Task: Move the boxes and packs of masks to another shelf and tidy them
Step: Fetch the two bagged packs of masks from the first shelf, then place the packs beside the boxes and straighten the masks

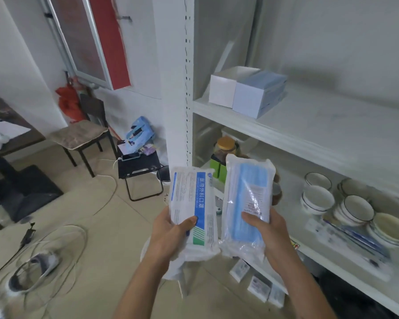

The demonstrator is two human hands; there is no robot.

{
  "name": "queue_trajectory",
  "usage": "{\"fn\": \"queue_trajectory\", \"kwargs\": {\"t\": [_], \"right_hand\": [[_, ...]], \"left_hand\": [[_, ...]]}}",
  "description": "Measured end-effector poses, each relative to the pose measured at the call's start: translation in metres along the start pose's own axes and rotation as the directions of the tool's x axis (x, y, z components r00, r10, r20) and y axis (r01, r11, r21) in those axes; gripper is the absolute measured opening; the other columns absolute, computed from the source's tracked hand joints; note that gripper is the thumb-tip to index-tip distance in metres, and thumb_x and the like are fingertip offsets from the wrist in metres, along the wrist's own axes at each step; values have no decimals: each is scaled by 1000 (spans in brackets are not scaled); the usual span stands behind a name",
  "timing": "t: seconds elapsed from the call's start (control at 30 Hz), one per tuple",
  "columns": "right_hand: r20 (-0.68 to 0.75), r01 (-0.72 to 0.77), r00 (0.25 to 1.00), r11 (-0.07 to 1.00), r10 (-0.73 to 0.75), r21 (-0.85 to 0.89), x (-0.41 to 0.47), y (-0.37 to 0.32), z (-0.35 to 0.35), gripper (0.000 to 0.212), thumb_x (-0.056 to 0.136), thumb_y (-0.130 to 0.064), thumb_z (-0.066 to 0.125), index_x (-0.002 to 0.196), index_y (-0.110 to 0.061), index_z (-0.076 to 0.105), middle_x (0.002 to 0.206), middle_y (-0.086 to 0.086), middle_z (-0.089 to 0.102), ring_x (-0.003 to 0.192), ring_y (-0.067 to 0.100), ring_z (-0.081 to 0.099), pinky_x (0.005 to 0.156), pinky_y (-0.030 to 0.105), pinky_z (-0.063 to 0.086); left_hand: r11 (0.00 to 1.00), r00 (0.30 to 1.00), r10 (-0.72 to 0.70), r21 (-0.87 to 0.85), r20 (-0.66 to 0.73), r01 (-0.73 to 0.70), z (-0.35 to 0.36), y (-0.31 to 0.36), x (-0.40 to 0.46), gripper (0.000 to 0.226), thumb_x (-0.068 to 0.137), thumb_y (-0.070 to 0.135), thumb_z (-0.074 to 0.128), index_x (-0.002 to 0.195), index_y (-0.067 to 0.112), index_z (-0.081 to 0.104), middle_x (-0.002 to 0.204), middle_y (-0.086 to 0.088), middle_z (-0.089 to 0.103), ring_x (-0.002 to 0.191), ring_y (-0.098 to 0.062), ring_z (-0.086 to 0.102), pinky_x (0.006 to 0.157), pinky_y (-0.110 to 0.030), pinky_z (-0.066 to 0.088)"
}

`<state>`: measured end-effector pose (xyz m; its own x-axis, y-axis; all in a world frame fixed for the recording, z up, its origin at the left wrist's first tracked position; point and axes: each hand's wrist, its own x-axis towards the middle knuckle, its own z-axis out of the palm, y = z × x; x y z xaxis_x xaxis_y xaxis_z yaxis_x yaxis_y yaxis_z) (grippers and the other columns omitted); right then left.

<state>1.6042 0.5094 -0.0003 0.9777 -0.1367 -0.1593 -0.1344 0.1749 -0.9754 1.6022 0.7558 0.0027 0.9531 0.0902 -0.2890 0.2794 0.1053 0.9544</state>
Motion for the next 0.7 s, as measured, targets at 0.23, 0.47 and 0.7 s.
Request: {"fn": "queue_trajectory", "kwargs": {"t": [0.23,0.47,0.7], "right_hand": [[-69,109,991,993,-111,-43,64,-39,-13,49,69,-28,86,115,-30,70,107,-2,76,96,18,74,79,37,60],[-80,120,989,990,-126,-76,91,-86,-34,48,71,-28,86,117,-27,71,111,-3,76,101,20,73,83,39,59],[-249,176,944,968,-218,-180,135,-154,-68,50,59,-36,88,105,-22,73,96,-8,79,84,10,76,60,18,57]], "left_hand": [[1000,994,16,11,107,-17,32,37,74,40,87,13,80,122,20,62,107,-3,80,91,-27,79,74,-49,65],[999,977,42,6,209,-44,62,68,130,44,85,15,83,124,22,64,111,-3,79,95,-29,78,80,-54,63],[997,896,60,9,440,-72,75,110,172,46,75,23,85,119,23,71,116,-9,78,102,-33,76,86,-53,61]]}}
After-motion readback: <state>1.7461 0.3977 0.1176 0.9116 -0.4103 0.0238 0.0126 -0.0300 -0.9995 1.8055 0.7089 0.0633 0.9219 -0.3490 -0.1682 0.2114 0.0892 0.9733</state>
